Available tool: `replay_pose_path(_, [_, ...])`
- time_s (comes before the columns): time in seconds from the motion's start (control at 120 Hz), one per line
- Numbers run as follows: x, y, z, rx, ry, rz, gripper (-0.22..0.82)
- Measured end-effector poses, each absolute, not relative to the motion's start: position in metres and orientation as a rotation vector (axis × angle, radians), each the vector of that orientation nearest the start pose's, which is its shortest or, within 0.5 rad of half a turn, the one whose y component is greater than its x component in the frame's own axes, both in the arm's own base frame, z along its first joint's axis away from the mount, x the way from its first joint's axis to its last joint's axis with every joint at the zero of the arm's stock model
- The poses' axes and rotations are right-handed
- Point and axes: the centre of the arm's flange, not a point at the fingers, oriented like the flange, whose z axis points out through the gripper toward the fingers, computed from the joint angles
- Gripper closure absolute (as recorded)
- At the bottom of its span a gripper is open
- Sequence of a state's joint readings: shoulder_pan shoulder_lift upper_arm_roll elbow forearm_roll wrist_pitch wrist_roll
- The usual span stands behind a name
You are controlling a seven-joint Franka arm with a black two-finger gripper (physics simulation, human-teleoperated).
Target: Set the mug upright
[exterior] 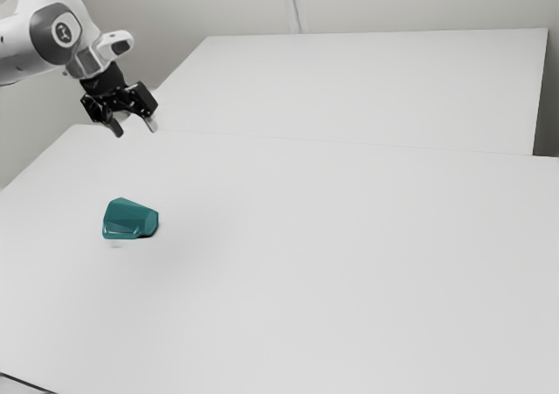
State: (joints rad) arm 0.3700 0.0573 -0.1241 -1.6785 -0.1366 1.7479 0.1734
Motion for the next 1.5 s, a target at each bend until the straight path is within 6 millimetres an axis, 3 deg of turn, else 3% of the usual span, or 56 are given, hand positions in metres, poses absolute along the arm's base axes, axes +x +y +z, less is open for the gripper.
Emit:
replay_pose_path(0.458, [0.561,0.256,0.489,-3.401,0.111,-0.182,0.00])
replay_pose_path(0.8, [0.549,0.320,0.436,-3.480,0.210,-0.223,0.00])
replay_pose_path(1.075, [0.541,0.377,0.381,-3.572,0.197,-0.232,0.00])
replay_pose_path(1.283, [0.533,0.396,0.351,-3.655,0.178,-0.273,0.00])
replay_pose_path(1.5, [0.538,0.389,0.323,-3.754,0.191,-0.328,0.00])
